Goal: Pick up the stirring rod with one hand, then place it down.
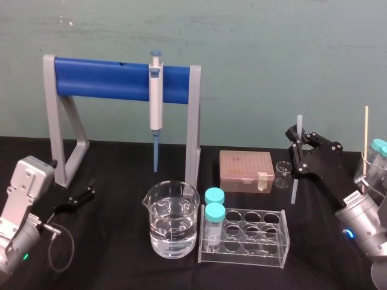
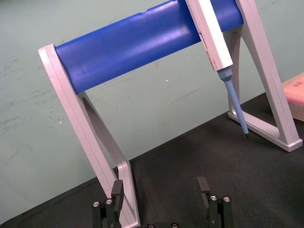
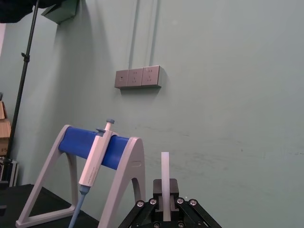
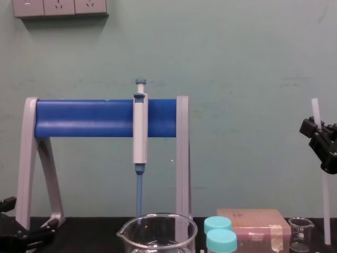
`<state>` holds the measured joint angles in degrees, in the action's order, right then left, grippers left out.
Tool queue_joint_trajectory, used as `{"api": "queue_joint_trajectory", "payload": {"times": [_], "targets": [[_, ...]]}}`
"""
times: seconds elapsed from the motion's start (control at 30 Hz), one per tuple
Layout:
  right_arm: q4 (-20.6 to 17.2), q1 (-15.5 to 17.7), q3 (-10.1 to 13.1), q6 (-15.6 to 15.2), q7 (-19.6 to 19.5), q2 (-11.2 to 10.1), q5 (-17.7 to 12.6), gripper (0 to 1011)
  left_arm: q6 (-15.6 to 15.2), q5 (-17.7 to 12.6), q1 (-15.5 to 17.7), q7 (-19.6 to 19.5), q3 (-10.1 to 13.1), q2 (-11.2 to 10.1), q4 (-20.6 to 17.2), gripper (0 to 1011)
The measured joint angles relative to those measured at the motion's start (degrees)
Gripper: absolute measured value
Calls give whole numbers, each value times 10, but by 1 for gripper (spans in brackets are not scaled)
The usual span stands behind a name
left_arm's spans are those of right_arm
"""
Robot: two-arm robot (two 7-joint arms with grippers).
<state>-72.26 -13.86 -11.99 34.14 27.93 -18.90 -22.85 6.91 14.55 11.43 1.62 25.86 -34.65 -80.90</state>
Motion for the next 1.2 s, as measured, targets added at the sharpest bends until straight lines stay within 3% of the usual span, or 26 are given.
{"api": "queue_joint_trajectory", "payload": {"times": [0.2, 0.7, 1.2], "targets": [[0, 0, 1, -1, 2, 1, 0, 71, 0, 0, 0, 0, 0, 0, 0, 1001], [-25, 6, -2, -17, 60, 13, -23, 71, 0, 0, 0, 0, 0, 0, 0, 1000], [-43, 19, -11, -32, 66, 18, -13, 71, 0, 0, 0, 0, 0, 0, 0, 1000]]}}
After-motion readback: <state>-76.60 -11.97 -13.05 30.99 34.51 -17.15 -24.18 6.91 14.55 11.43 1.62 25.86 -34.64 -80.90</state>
